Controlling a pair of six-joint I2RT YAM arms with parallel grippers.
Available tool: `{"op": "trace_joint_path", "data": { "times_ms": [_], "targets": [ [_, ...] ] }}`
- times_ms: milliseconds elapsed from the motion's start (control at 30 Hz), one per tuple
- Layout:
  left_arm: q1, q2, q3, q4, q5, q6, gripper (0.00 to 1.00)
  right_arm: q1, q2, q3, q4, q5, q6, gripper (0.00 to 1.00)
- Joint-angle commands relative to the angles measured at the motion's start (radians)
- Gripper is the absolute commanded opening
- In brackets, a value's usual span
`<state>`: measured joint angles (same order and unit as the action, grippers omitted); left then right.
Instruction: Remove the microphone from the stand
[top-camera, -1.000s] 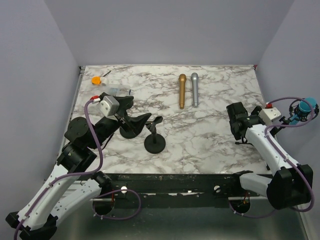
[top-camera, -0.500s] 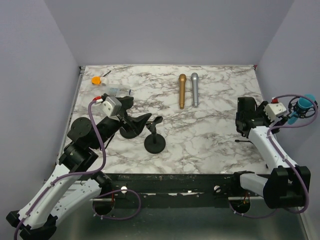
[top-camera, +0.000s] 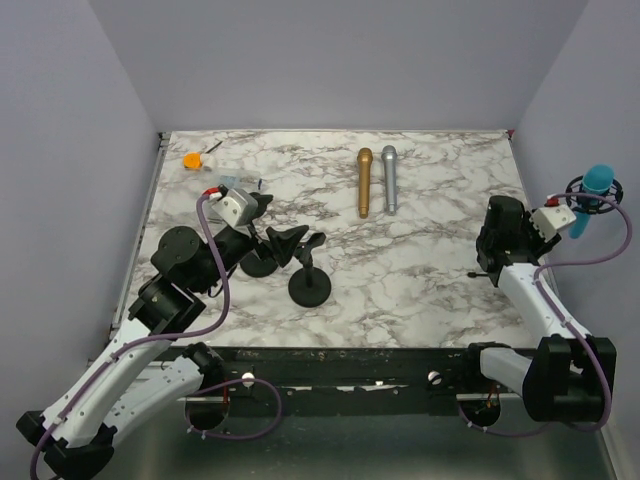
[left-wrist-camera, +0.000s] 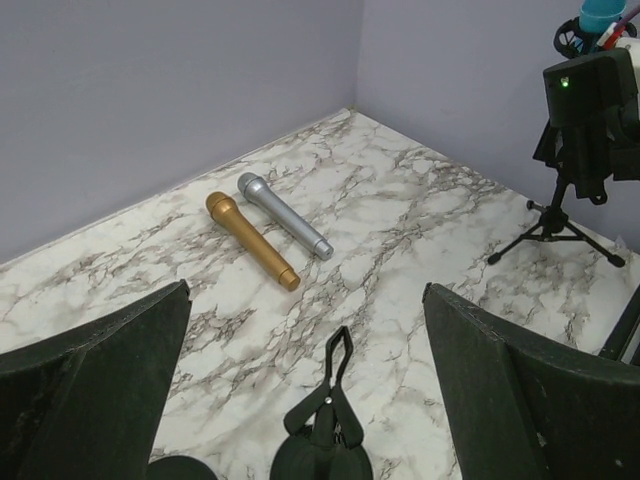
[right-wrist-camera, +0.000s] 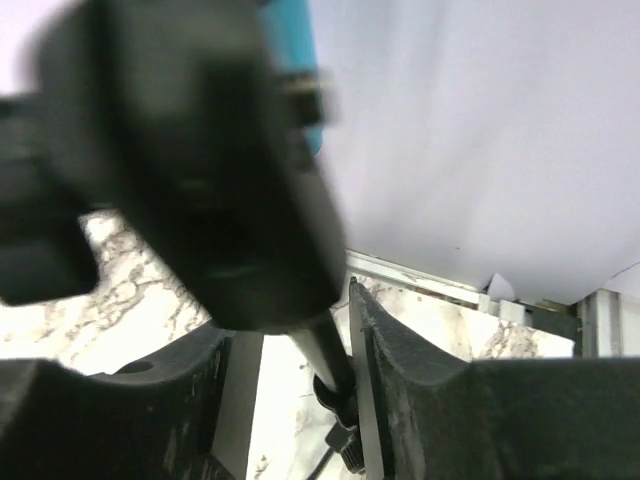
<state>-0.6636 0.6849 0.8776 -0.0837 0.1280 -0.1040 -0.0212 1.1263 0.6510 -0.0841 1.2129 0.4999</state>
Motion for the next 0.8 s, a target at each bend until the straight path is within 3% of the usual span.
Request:
{"op": "trace_joint_path", "data": {
  "times_ms": [0,167,667,767],
  "targets": [
    [-0.007,0.002,-0.009,0.021,-0.035,0.025,0.98,-0.003,0.01,-0.008,0.069,-0.103,-0.024,0.37],
    [-0.007,0.015,-0.009,0.017,-0.042,0.035,0.99,-0.002,-0.004,-0.003,0.032,-0.201,0.008,0.25],
    [-0.007,0.043,-0.006,0.012,-0.042,0.036,0.98,0.019,-0.117,-0.106,0.103,-0.428,0.012,0.12],
    [-0.007,0.048,-0.005,0.009,-0.042,0.036,0.99,0.088,-0.106,-0.083,0.059,-0.424,0.037,0.09]
  ]
}}
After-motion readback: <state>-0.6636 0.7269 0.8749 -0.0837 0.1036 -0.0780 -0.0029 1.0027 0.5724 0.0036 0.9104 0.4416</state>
